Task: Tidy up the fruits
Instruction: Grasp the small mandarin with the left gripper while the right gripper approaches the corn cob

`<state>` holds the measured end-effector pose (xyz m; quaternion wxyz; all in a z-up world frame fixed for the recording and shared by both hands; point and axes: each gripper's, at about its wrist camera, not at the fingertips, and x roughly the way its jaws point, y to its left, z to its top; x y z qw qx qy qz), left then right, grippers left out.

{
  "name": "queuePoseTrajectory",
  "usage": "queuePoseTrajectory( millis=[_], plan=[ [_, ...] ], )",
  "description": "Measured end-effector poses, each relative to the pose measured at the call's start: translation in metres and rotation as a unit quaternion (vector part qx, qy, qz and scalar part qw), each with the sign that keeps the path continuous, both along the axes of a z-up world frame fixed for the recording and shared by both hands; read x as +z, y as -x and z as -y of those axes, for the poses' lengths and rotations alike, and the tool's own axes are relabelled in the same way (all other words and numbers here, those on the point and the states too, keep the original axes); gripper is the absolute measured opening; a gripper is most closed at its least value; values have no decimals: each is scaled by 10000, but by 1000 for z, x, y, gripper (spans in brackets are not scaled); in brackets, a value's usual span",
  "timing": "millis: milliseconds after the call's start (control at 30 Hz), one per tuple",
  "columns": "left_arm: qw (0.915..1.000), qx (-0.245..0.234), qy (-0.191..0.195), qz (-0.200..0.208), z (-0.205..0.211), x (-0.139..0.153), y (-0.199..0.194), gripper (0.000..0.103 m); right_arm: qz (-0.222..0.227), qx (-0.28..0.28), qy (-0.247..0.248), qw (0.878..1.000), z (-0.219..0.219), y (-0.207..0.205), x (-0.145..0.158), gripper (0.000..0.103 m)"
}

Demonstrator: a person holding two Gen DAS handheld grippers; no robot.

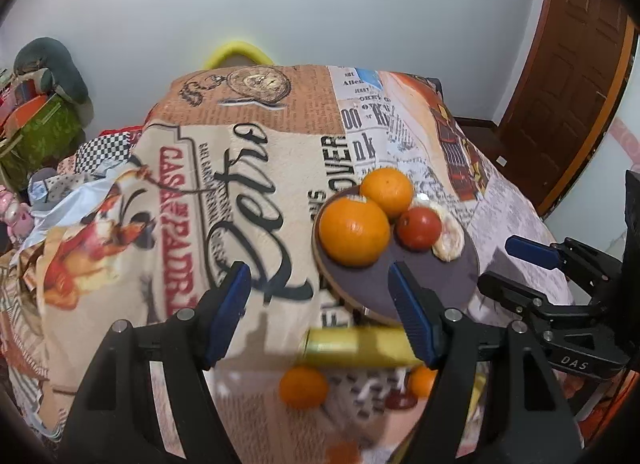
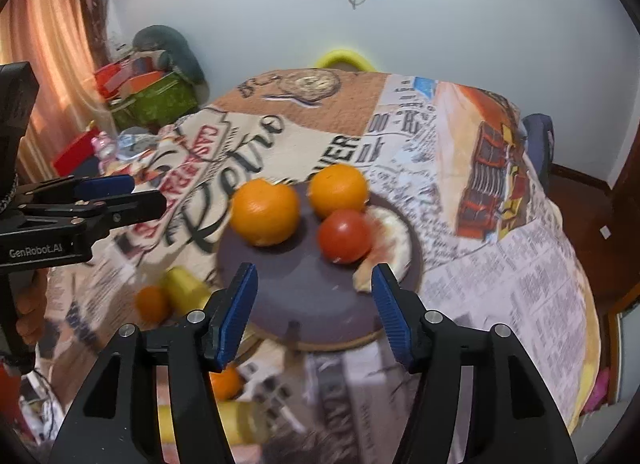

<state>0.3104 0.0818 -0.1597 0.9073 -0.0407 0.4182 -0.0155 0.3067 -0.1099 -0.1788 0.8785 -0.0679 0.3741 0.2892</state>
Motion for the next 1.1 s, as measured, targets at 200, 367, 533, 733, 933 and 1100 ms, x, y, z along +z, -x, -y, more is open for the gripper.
queuePoseTrajectory(
  millis=[200,367,533,733,933,1100],
  plan=[
    [9998,19,-43,-202,-8,-15,34,71,-106,242,112,9996,-15,25,-13,56],
    [9988,18,76,-485,-14,-41,51,71,-337,372,221,9985,-28,26,-32,56],
    [9973,-17,191,-704,-15,-65,53,70,-494,431,220,9976,-37,23,-44,56],
    [9960,-189,335,-810,-10,-79,44,50,-636,502,257,9964,-45,22,-53,45],
    [9954,-162,471,-824,-13,-87,39,37,-641,500,301,9962,-47,23,-54,38],
    [9966,-53,420,-707,-21,-80,51,37,-733,750,237,9942,-56,33,-50,38]
  ],
)
